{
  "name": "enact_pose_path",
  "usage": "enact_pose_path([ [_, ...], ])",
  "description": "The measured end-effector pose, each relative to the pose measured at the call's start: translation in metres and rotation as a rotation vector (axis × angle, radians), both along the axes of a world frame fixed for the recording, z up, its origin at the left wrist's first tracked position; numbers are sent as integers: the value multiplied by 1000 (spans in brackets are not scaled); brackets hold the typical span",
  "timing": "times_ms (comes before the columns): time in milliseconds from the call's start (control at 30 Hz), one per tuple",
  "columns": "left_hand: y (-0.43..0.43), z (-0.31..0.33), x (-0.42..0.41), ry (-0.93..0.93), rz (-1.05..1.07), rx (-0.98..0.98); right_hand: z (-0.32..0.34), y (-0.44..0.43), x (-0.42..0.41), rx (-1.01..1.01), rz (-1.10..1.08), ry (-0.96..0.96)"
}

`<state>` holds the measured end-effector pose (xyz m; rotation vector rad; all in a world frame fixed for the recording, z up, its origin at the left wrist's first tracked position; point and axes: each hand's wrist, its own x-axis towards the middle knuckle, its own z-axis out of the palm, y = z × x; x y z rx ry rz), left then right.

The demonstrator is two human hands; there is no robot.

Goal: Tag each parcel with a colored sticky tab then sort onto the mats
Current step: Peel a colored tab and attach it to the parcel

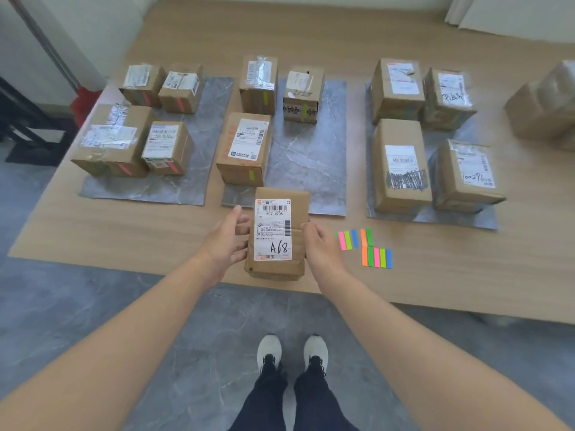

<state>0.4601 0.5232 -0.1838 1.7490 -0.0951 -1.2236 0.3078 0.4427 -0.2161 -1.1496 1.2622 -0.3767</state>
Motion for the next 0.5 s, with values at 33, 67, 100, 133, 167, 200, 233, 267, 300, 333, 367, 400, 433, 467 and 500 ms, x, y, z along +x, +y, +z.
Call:
enact_pose_path([
  [33,1,-3,1,7,-8,2,-1,2,0,7,-7,4],
  [67,1,-7,3,13,-20,1,-3,3,0,10,-14,3],
  [100,1,-10,3,20,-35,-2,-5,5,1,14,-17,2],
  [133,1,-13,4,28,-41,-2,-8,6,0,12,-21,-1],
  [167,0,-16,4,37,-44,-1,-10,8,0,3,-30,4],
  [200,0,-19,3,44,-46,-1,-14,9,0,-8,-31,13],
  [233,-1,-22,2,53,-48,-2,-16,12,-1,-15,-35,13],
  [267,-1,-25,1,63,-50,-5,-20,12,-1,-15,-32,10],
  [300,-1,-28,1,70,-56,-10,-22,13,-1,-15,-36,6],
  [333,-1,-32,1,76,-62,-17,-25,13,0,-15,-38,9],
  [367,0,-37,2,79,-67,-28,-24,14,1,-12,-41,10],
  [400,0,-41,4,80,-71,-41,-25,14,1,-5,-38,3],
  [433,0,-45,5,77,-78,-49,-25,15,2,-1,-40,-7],
  [467,1,-47,7,76,-82,-53,-27,16,2,6,-41,-16],
  [500,2,-49,9,75,-85,-54,-24,18,3,17,-44,-22],
])
